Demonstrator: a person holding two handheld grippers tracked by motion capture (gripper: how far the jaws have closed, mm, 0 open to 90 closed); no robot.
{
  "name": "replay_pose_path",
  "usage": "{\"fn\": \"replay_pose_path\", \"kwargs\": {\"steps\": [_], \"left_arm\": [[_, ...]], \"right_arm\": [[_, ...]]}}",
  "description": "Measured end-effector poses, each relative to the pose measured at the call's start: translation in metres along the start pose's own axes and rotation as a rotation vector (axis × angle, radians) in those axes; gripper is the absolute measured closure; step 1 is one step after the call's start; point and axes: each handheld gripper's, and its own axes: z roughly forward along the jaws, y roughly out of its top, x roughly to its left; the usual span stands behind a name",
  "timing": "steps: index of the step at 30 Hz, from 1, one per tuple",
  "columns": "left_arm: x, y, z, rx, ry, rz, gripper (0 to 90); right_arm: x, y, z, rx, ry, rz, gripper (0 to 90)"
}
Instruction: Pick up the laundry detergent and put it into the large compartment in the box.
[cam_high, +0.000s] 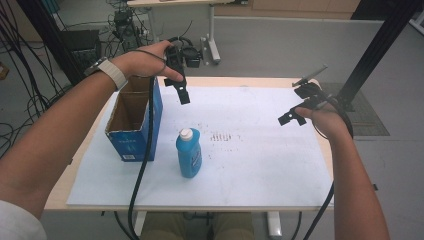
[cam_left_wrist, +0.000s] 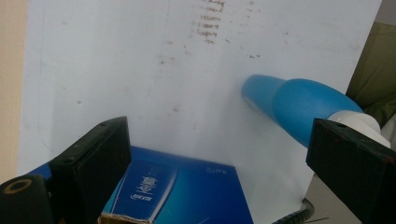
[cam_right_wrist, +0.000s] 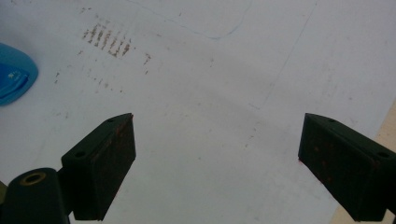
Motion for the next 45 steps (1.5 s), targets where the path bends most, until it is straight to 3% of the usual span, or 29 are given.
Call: {"fn": "replay_pose_path", "kwargs": {"steps": [37,42,43,44,45], "left_arm": [[-0.002,-0.003,-0.004,0.001,0.015,-0.031,8.1],[-0.002,-0.009,-0.007,-0.035,0.002,-0.087,8.2],[-0.002,-0.009,-0.009,-0.032,0.001,-0.123,8.2],[-0.002,-0.009,-0.009,-0.032,0.001,-0.123,8.2],[-0.005,-0.007,-0.011,-0.028,0.009,-0.169,8.2]], "right_arm": [[0.000,0.000,-0.002,-0.006,0.003,-0.002,10.9],[0.000,-0.001,-0.003,-0.003,0.002,-0.002,10.9],[0.000,-0.001,-0.003,-0.004,0.003,-0.001,10.9],[0.000,-0.001,-0.003,-0.004,0.003,-0.001,10.9],[0.000,-0.002,-0.003,-0.004,0.002,0.000,11.0]]}}
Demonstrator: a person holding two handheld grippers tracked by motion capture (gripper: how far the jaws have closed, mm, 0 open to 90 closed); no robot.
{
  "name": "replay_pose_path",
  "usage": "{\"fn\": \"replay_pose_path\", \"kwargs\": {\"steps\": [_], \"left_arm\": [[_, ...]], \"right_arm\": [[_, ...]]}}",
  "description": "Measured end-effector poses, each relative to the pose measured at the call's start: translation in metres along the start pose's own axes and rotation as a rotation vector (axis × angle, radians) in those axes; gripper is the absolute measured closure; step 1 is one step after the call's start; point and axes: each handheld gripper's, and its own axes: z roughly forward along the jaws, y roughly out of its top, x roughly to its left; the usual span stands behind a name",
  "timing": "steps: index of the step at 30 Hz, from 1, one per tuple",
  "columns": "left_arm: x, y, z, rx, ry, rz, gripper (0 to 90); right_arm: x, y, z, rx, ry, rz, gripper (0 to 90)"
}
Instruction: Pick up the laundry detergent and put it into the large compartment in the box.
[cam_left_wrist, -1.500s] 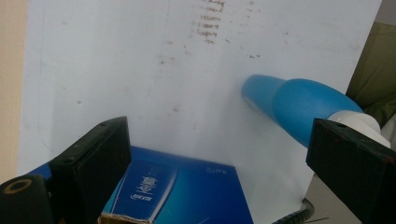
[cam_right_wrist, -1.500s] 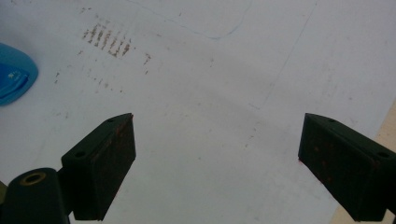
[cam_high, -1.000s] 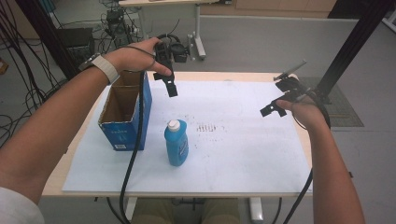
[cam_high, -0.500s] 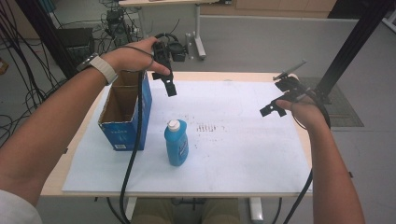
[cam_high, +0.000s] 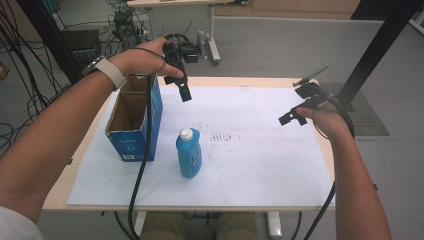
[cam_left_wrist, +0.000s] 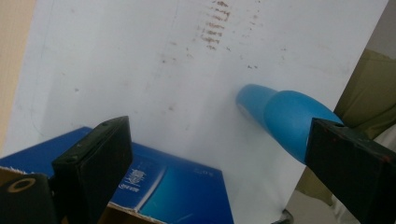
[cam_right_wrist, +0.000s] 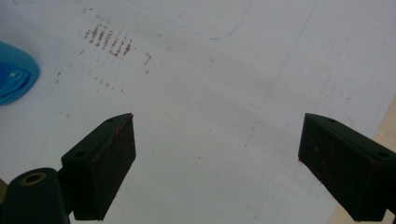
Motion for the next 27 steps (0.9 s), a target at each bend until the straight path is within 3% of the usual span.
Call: {"fn": "replay_pose_path", "kwargs": {"steps": [4,6,8,9,10,11,12,15,16,17,18,19,22,23,24,26,27], "left_arm": [[-0.007,0.003,-0.004,0.009,0.025,-0.106,8.3],[-0.009,0.003,-0.005,0.010,0.027,-0.121,8.5],[-0.010,0.002,-0.010,0.008,-0.007,-0.188,9.1],[-0.010,0.002,-0.010,0.008,-0.007,-0.188,9.4],[-0.009,0.002,-0.013,0.009,-0.031,-0.255,10.7],[-0.009,0.002,-0.013,0.009,-0.031,-0.255,11.6],[-0.012,0.005,-0.016,0.029,-0.030,-0.303,11.5],[-0.013,0.003,-0.017,0.025,-0.053,-0.368,11.6],[-0.013,0.003,-0.017,0.025,-0.053,-0.368,11.7],[-0.015,0.002,-0.018,0.024,-0.054,-0.419,12.0],[-0.015,0.002,-0.018,0.024,-0.054,-0.419,12.0],[-0.019,0.001,-0.020,0.024,-0.043,-0.466,12.0],[-0.022,-0.001,-0.021,0.027,-0.044,-0.536,12.1],[-0.022,-0.001,-0.021,0.027,-0.044,-0.536,12.2],[-0.024,-0.002,-0.022,0.026,-0.045,-0.570,12.2],[-0.024,-0.004,-0.022,0.022,-0.051,-0.588,12.4],[-0.022,-0.007,-0.021,0.023,-0.071,-0.632,12.5]], "right_arm": [[-0.001,-0.001,0.000,-0.004,0.000,0.005,10.9],[-0.001,-0.001,0.000,-0.003,0.001,0.005,10.9],[0.000,-0.002,0.000,-0.002,0.000,0.005,10.9],[0.000,-0.002,0.000,-0.002,0.000,0.005,10.9],[0.000,-0.002,-0.001,-0.001,-0.002,0.003,10.9],[0.001,-0.002,-0.001,-0.002,-0.003,0.001,10.9],[0.001,-0.002,-0.001,-0.004,-0.003,0.002,10.9],[0.001,-0.003,-0.002,-0.009,-0.001,0.000,10.9],[0.001,-0.003,-0.002,-0.009,-0.001,0.000,10.9],[0.002,-0.003,-0.001,-0.010,0.000,0.002,10.9],[0.002,-0.003,-0.001,-0.010,0.000,0.002,10.9],[0.003,-0.003,-0.001,-0.009,0.002,0.001,10.9],[0.005,-0.003,-0.001,-0.008,0.002,-0.005,10.9],[0.005,-0.003,-0.001,-0.008,0.002,-0.005,10.9],[0.006,-0.003,-0.002,-0.008,0.000,-0.008,10.9],[0.006,-0.003,-0.003,-0.008,-0.001,-0.007,10.9],[0.006,-0.003,-0.003,-0.007,-0.002,-0.004,10.9]]}}
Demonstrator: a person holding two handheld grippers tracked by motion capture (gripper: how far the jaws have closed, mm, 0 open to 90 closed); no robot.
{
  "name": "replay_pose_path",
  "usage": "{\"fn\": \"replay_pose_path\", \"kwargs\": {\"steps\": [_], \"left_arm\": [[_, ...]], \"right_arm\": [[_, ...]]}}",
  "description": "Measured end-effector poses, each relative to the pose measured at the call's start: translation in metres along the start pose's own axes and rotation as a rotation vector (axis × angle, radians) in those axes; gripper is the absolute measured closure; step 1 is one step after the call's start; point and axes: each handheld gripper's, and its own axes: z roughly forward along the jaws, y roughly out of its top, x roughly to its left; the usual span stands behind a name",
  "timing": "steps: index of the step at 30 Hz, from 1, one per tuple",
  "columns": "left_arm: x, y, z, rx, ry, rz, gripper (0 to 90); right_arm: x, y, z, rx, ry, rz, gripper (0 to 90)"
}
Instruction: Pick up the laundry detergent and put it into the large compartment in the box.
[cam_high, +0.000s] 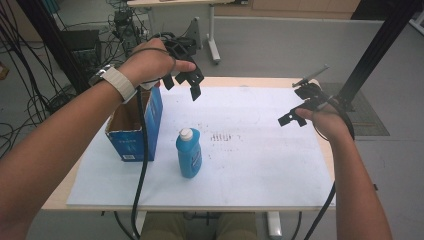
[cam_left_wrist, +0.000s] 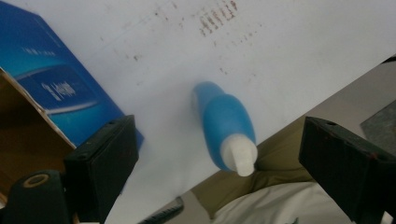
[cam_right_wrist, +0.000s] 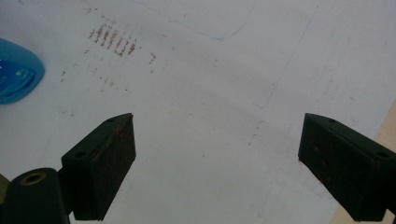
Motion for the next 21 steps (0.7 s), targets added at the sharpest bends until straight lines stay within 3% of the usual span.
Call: {"fn": "replay_pose_path", "kwargs": {"steps": [10,21], "left_arm": [[0.000,-0.006,0.004,0.015,-0.012,-0.096,12.1],[-0.008,-0.008,0.010,0.040,-0.015,-0.131,4.2]], "right_arm": [[0.002,-0.003,-0.001,0.001,0.000,-0.007,11.0],[0.005,-0.006,-0.004,-0.010,0.003,-0.018,11.0]]}}
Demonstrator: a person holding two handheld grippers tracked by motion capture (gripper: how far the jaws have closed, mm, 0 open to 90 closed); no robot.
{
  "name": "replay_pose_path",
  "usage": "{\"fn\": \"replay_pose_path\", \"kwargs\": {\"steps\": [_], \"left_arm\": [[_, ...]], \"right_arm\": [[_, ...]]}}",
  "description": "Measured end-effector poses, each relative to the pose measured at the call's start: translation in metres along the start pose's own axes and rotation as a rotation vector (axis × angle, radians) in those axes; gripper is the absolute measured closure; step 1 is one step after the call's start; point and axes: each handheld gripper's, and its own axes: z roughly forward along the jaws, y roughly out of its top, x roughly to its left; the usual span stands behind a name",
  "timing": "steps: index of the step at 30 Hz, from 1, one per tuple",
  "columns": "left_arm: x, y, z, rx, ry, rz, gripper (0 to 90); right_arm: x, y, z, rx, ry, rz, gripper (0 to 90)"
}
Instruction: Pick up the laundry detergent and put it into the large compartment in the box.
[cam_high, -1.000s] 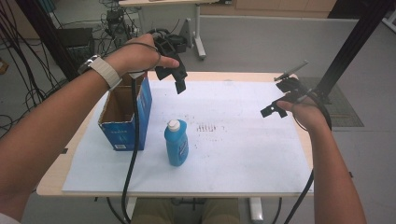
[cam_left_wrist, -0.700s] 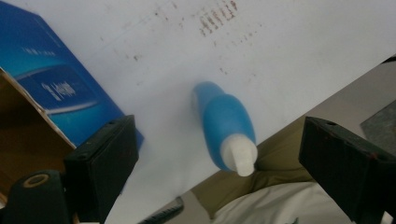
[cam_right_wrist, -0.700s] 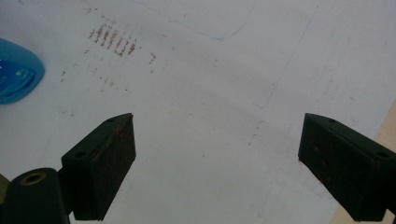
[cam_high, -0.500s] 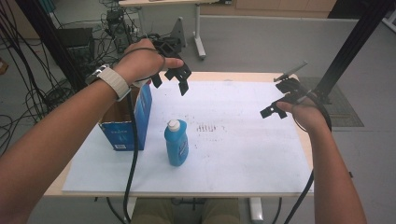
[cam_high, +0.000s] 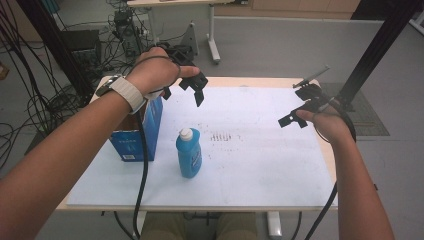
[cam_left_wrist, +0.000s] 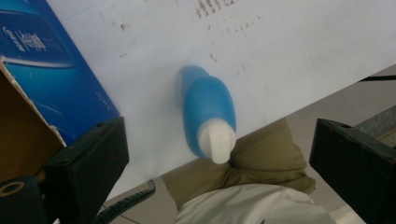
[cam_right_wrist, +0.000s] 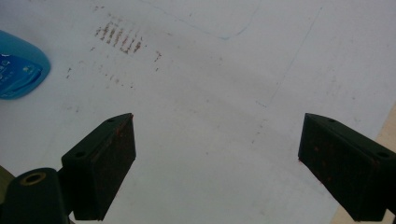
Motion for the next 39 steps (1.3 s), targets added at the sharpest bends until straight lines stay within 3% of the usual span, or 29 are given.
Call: {"fn": "replay_pose_path", "kwargs": {"steps": [7,11,12,20,25,34,39], "left_arm": [[-0.003,-0.010,0.008,-0.022,0.013,-0.057,8.5],[0.003,-0.016,0.016,-0.028,-0.009,-0.099,10.1],[0.007,-0.015,0.020,-0.008,-0.028,-0.110,10.1],[0.001,-0.016,0.038,0.013,0.001,-0.119,9.7],[-0.005,-0.016,0.043,0.012,0.023,-0.111,7.7],[-0.006,-0.019,0.050,0.004,0.037,-0.137,6.3],[-0.009,-0.018,0.059,0.025,0.046,-0.117,6.3]], "right_arm": [[0.001,-0.004,0.001,-0.005,0.004,-0.004,11.0],[0.001,-0.004,0.002,-0.007,0.006,-0.011,11.0],[0.002,-0.004,0.003,-0.005,0.009,-0.013,11.0],[0.006,-0.002,0.008,-0.006,0.018,-0.032,11.5],[0.007,-0.004,0.008,-0.007,0.018,-0.036,11.5],[0.004,-0.009,0.010,-0.008,0.020,-0.027,11.5],[0.005,-0.010,0.009,-0.011,0.021,-0.028,11.5]]}}
